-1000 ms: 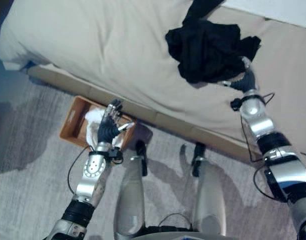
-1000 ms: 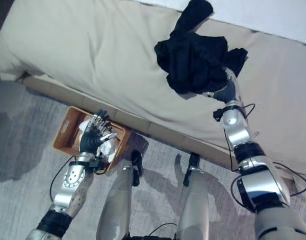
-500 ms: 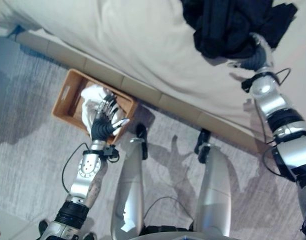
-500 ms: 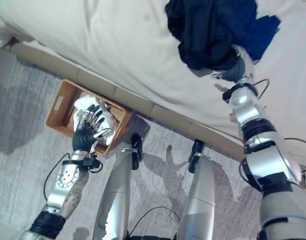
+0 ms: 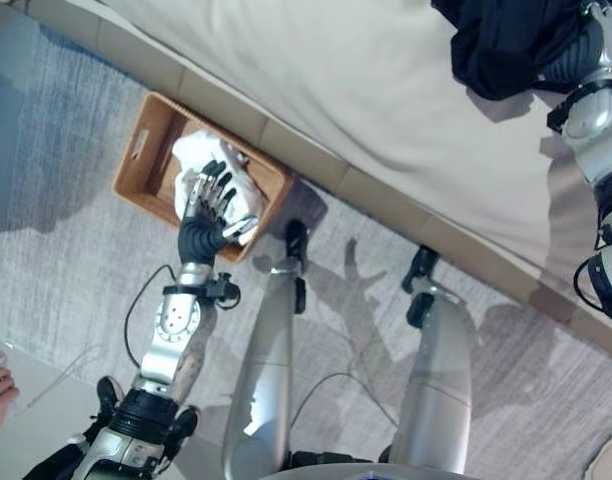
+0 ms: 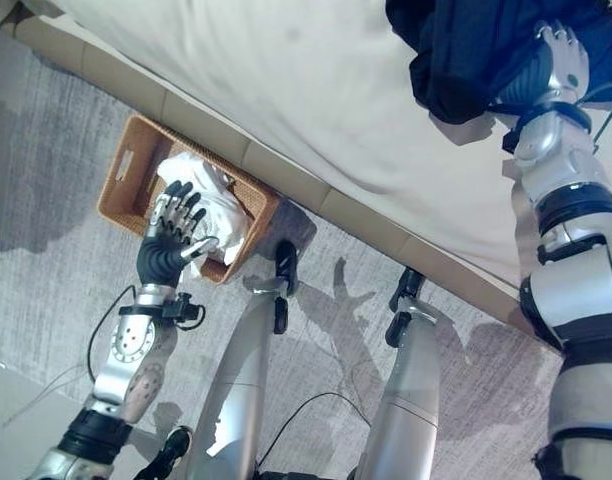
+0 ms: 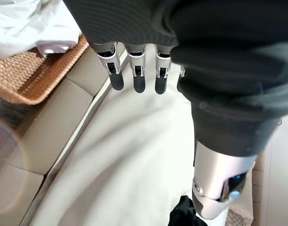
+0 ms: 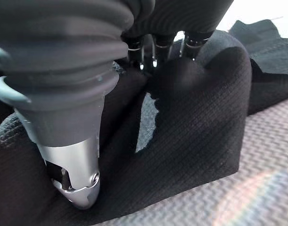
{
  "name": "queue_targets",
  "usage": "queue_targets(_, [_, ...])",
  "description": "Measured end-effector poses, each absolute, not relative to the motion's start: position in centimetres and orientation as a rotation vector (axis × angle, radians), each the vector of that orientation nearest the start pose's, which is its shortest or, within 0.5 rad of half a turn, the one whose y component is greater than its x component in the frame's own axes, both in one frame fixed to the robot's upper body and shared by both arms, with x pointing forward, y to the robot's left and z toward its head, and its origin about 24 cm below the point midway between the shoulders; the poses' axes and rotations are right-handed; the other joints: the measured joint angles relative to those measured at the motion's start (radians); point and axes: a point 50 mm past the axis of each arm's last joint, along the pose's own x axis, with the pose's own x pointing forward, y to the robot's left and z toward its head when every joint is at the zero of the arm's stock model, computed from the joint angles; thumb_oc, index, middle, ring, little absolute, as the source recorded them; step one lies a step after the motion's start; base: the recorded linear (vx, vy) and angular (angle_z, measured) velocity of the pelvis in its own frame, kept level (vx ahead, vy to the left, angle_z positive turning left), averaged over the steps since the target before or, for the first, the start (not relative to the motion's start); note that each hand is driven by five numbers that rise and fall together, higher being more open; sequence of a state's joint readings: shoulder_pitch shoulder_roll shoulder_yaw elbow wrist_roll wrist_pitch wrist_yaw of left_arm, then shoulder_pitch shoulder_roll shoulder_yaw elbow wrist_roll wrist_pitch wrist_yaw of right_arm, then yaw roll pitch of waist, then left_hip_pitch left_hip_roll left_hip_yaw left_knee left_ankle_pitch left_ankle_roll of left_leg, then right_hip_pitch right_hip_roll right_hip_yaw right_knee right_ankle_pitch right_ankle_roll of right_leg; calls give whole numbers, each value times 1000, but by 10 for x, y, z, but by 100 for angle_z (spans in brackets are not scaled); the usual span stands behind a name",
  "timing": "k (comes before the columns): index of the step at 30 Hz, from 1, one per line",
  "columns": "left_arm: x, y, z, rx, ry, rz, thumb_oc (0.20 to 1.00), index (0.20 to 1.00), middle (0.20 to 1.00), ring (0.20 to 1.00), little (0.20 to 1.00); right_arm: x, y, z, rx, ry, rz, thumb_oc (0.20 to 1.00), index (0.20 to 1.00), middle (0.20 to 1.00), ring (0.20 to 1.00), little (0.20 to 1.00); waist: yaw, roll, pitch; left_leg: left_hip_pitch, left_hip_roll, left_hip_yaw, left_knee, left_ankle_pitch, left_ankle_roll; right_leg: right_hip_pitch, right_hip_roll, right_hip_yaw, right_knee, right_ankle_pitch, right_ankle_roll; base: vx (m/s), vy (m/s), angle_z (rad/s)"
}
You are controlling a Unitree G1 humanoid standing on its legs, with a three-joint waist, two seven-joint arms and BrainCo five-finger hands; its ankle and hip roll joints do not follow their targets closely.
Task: Pick up clothes into the bucket
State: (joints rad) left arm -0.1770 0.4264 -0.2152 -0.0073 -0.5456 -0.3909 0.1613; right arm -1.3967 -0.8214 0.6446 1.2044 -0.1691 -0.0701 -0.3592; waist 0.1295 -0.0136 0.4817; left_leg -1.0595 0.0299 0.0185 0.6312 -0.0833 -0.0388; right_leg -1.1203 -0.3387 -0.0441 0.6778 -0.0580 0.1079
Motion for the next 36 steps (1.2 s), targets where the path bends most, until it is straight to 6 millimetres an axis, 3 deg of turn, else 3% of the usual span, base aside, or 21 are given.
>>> queue_targets(7, [274,180,124,-198,-466,-54,1000,1000,1000,1000,1000,392,-290,316,-1198,-311,-623,1000,1000,1000,1000,1000,5,-4,-5,-63,-1,-19,64,-11,-13,-56,3,5,65,-25,-14,2,-1,1])
queue_targets(8, [274,180,124,-198,-466,-54,1000,1000,1000,1000,1000,392,-290,319,-1204,-313,-626,937,937,937,937,937,6,-4,-5,-83,-1,-24,92,-17,-16,-75,2,6,89,-34,-23,12,3,6])
queue_targets(9, [274,180,124,-198,-466,-53,1000,1000,1000,1000,1000,392,-289,320,-1204,-316,-628,495,495,495,495,495,7,-4,-5,-93,0,-26,107,-23,-16,-83,1,8,101,-41,-24,0,0,0])
queue_targets(10, [274,180,124,-198,-466,-53,1000,1000,1000,1000,1000,392,-289,322,-1202,-319,-630,200,200,200,200,200,8,-4,-5,-102,1,-29,118,-27,-14,-91,2,8,111,-43,-25,0,0,0])
queue_targets(15, [274,180,123,-200,-463,-47,1000,1000,1000,1000,1000,391,-290,324,-1201,-330,-642,200,200,200,200,200,23,-7,-9,-135,-1,-30,203,-63,-17,-135,-2,41,188,-71,-18,6,11,-2])
queue_targets(28, [273,181,121,-215,-453,-39,1000,1000,1000,1000,1000,393,-283,325,-1213,-353,-614,200,200,200,200,200,22,-14,-40,-131,-12,-7,187,-58,-4,-129,6,60,143,-40,-15,-7,10,-2])
queue_targets(32, [277,183,113,-209,-418,-21,1000,1000,1000,1000,1000,396,-267,308,-1197,-397,-516,200,200,200,200,200,16,-18,-41,-43,2,6,153,-63,4,-44,19,61,100,-27,-6,-23,-6,-12])
queue_targets(36, [278,187,107,-201,-394,-6,1000,1000,1000,1000,1000,395,-249,287,-1161,-433,-375,200,200,200,200,200,-5,-47,-82,1,9,7,109,-61,2,1,26,50,51,-28,-5,-11,-7,-3])
